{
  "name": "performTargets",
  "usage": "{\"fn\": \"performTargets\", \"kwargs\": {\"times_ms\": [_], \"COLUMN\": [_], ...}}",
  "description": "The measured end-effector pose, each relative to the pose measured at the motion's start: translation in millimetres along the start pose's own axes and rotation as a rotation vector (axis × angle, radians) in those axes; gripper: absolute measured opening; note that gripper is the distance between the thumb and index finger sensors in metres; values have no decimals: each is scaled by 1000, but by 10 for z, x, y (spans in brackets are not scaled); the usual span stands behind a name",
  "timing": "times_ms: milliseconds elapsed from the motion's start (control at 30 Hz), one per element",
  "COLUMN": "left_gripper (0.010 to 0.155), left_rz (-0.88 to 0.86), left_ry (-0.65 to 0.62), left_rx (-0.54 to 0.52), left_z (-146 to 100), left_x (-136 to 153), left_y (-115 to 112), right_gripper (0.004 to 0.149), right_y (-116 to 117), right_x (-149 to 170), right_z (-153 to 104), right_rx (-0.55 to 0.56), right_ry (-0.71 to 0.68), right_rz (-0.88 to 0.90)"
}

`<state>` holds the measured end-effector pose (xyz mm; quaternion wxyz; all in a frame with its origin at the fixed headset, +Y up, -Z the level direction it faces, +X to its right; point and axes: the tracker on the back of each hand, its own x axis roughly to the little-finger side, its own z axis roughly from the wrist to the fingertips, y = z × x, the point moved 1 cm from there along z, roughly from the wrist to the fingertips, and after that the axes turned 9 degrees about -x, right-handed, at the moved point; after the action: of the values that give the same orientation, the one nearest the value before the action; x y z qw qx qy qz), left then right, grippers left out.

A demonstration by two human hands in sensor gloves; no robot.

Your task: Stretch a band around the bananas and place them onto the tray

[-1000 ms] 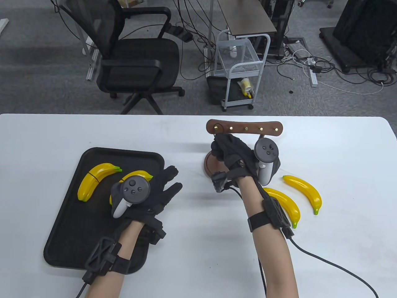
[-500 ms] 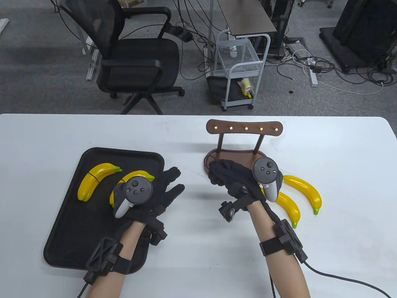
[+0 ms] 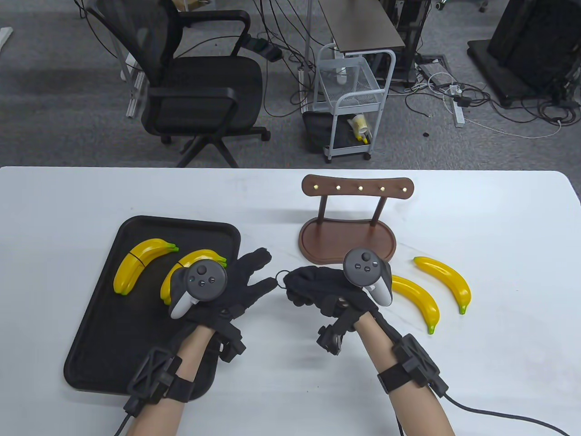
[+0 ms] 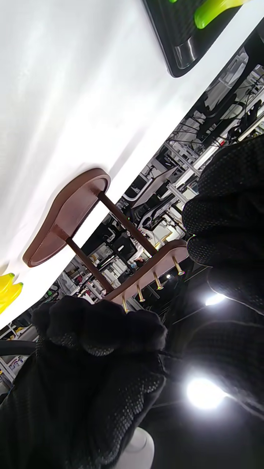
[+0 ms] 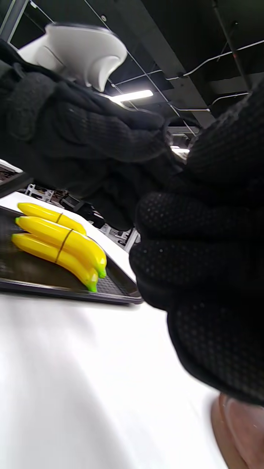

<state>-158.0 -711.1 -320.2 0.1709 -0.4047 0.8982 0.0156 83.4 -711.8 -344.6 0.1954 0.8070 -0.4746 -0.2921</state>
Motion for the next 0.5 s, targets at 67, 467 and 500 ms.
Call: {"fn": "performTargets", "kwargs": {"times_ms": [67, 467, 500], "left_gripper": [70, 79, 79], "left_rz": [9, 28, 22], "left_ry": [-1, -58, -58], "left_rx": [3, 66, 69], "left_z": [0, 12, 13], "left_x": [1, -39, -47], "left_y": [-10, -93, -102], "right_gripper": [37, 37, 37], "right_y": [27, 92, 99], "right_x": [-12, 78, 85], "right_z": [11, 63, 67], "right_rx": [-23, -141, -151], "right_ry": [-6, 10, 10], "right_rz": [-3, 63, 70]}}
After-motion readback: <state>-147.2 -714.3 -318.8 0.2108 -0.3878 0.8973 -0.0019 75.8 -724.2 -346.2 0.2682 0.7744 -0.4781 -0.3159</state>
